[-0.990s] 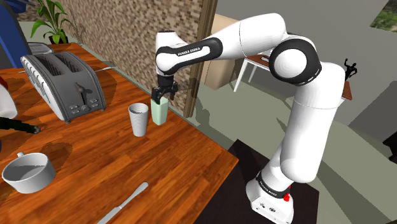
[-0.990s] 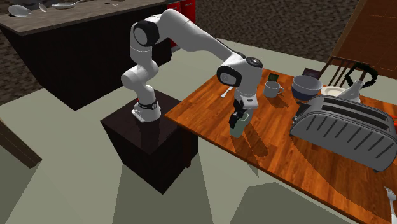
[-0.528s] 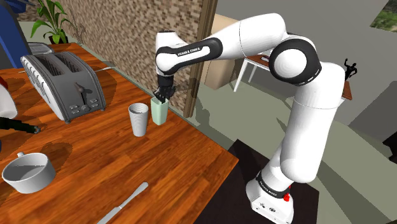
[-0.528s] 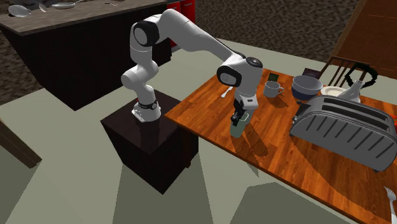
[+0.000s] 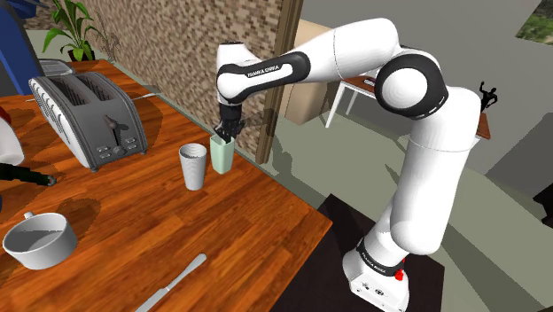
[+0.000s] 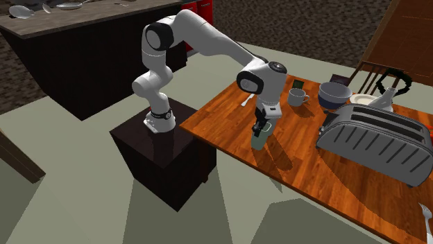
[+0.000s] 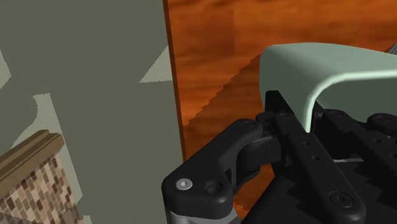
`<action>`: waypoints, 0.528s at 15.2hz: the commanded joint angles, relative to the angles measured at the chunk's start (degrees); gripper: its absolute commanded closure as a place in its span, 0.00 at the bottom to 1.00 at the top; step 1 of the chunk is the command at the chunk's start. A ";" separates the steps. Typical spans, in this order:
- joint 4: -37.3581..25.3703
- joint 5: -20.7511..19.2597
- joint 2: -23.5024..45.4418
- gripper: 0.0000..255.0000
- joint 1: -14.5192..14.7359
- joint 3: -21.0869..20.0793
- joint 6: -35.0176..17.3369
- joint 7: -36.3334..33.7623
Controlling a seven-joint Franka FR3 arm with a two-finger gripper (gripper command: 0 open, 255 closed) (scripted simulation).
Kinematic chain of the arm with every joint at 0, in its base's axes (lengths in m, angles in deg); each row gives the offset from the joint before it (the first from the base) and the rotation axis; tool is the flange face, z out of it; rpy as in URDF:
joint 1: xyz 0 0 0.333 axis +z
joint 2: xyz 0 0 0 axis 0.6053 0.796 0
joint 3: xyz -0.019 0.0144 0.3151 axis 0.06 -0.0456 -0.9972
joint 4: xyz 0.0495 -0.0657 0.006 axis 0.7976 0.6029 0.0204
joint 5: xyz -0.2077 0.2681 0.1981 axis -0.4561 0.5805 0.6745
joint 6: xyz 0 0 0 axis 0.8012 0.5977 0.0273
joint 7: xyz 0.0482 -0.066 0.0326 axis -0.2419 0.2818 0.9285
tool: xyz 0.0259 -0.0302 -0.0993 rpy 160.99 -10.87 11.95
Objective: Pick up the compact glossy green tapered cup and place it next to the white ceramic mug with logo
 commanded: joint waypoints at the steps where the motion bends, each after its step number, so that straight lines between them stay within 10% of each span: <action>1: -0.49 0.02 -0.52 1.00 -0.02 0.00 1.01 0.02; 8: -3.66 0.11 -2.19 1.00 -0.03 -0.03 5.85 0.08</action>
